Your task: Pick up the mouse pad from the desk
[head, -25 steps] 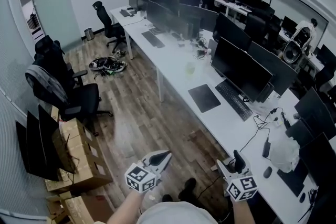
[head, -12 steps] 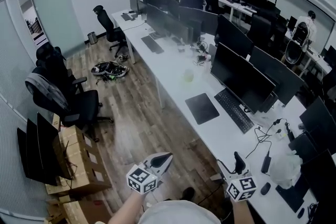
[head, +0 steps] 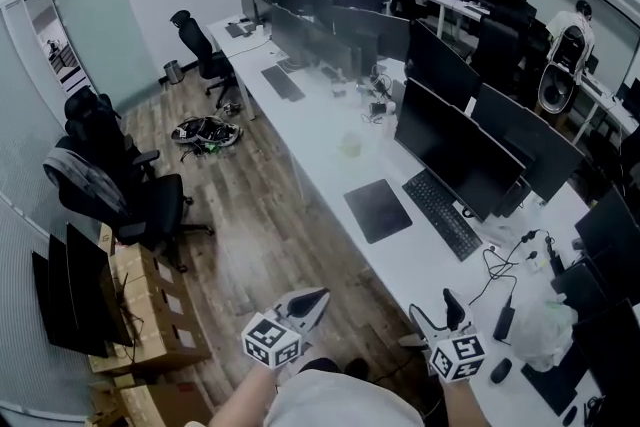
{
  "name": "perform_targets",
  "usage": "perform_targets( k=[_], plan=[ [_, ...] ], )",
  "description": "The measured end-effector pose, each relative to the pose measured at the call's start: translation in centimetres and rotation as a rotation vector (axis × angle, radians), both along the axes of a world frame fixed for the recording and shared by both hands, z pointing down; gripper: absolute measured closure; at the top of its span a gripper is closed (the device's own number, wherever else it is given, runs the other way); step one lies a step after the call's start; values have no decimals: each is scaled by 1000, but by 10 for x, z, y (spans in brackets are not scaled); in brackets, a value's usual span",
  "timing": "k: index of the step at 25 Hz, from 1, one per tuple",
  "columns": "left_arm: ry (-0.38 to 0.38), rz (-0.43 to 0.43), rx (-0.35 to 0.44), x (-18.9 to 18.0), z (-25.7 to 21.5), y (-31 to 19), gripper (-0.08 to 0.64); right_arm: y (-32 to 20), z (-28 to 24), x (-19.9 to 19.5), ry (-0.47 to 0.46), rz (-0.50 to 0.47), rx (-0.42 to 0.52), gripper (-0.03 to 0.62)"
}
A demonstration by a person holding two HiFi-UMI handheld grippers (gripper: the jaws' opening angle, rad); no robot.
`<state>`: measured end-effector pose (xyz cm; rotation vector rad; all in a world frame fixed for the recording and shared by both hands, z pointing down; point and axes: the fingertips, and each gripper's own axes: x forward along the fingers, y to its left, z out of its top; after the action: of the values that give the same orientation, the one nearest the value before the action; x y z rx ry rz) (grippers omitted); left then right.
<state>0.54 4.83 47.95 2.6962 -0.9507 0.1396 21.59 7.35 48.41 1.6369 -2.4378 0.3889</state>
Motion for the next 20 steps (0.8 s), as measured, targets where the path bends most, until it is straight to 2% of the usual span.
perform_targets(
  k=[10,20],
  plan=[
    [-12,-17,-24,2,13,-53,543,-57,14,3,6,-6,-46,229],
    [-44,32,-19,-7,23,-151,543,-145,27,-13,22,35,-86,229]
  ],
)
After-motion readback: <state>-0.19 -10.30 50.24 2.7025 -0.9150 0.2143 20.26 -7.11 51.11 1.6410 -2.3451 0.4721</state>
